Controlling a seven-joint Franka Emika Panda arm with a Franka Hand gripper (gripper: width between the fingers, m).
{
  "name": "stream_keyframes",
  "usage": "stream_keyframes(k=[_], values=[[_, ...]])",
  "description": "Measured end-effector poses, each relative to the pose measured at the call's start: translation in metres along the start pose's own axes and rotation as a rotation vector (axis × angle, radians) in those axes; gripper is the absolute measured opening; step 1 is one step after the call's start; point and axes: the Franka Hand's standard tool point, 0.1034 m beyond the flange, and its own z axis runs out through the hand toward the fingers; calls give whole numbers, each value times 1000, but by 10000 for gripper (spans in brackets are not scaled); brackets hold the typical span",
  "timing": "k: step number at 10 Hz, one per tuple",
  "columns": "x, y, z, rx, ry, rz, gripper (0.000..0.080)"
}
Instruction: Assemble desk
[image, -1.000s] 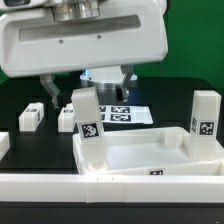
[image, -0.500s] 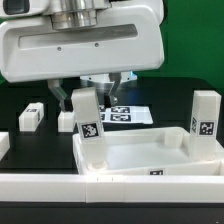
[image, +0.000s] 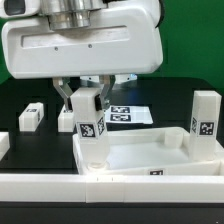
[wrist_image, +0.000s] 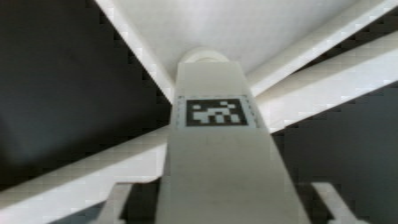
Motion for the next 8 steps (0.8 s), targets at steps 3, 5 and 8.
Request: stream_keyframes(k=[3,5,8], values=[[-2,0,1,-27,33,430,289],[-4,1,1,-32,68,685,291],[-9,1,0,-29,103,853,291]])
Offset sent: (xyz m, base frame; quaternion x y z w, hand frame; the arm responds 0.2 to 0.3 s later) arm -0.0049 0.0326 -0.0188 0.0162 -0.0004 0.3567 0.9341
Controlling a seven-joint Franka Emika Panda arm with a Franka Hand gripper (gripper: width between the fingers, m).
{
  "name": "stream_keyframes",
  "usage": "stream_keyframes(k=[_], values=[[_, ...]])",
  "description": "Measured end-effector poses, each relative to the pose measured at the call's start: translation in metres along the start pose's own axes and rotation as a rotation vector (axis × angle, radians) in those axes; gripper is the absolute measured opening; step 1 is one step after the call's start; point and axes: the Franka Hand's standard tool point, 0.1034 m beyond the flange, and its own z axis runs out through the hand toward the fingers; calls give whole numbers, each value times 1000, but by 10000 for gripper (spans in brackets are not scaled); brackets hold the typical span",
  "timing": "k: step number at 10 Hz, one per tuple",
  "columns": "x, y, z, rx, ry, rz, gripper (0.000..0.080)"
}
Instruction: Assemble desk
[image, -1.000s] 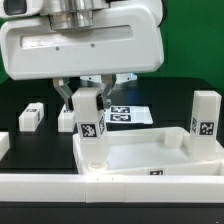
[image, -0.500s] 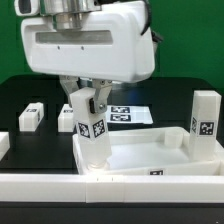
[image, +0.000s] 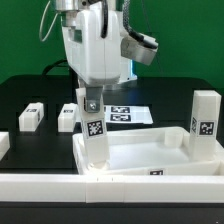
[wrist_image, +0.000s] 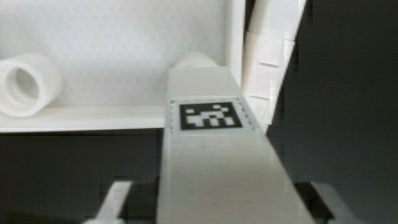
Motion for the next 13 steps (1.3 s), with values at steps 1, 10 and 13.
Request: stream_keyframes(k=[1,10,13], values=[[-1,1,0,2,9,90,291],[-5,7,-6,-8,29,-697,648],[1,10,-7,2,11,-948,649]])
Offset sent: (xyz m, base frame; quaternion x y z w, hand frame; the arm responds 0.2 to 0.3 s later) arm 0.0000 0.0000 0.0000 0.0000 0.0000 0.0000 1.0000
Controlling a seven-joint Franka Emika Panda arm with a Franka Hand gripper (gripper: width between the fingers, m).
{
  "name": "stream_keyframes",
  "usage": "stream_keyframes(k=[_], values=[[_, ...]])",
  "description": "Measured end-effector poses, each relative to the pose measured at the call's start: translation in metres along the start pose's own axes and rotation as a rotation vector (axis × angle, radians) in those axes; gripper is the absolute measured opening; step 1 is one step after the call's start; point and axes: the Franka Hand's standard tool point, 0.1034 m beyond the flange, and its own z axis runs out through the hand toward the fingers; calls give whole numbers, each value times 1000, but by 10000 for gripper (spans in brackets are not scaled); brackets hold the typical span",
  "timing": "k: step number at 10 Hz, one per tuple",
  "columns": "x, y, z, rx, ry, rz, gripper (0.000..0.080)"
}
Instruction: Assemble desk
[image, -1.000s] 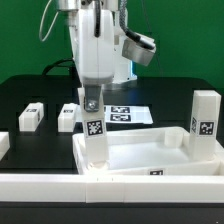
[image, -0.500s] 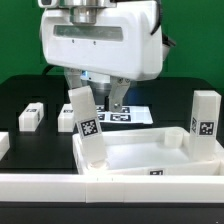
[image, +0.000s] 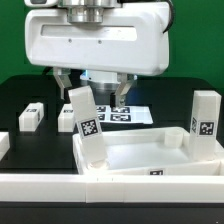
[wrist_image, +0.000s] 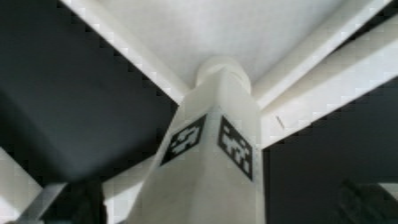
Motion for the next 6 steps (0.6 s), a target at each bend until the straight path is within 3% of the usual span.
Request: stream_keyframes(k=[2,6], values=[[-3,13,2,16,-43,-145,649],[-3,12,2,9,-55,-219,649]])
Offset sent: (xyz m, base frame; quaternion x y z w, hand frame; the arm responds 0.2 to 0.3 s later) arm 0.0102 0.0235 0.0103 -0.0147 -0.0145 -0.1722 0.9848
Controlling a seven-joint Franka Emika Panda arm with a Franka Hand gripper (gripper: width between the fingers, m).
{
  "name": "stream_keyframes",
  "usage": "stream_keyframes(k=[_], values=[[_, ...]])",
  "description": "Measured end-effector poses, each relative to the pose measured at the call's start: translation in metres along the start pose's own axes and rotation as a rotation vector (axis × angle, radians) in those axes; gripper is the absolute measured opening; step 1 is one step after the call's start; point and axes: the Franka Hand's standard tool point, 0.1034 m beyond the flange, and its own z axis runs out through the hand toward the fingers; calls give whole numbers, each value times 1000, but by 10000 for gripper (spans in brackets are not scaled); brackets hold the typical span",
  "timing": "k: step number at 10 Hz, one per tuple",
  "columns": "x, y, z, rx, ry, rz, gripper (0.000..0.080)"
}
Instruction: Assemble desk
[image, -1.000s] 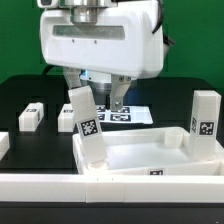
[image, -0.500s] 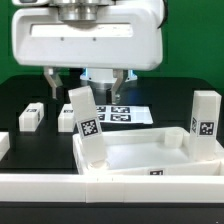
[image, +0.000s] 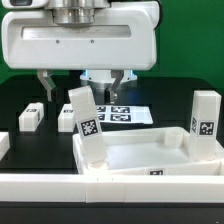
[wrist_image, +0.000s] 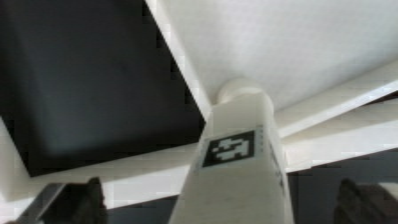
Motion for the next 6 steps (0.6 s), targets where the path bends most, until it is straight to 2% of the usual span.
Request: stream_keyframes(k=[2,3,5,6], values=[[-1,0,1,0,-3,0,649],[-3,-1,3,10,-27,7,649],[-1,-16,9,14,-35,15,649],[0,-22,9,7,-37,22,649]])
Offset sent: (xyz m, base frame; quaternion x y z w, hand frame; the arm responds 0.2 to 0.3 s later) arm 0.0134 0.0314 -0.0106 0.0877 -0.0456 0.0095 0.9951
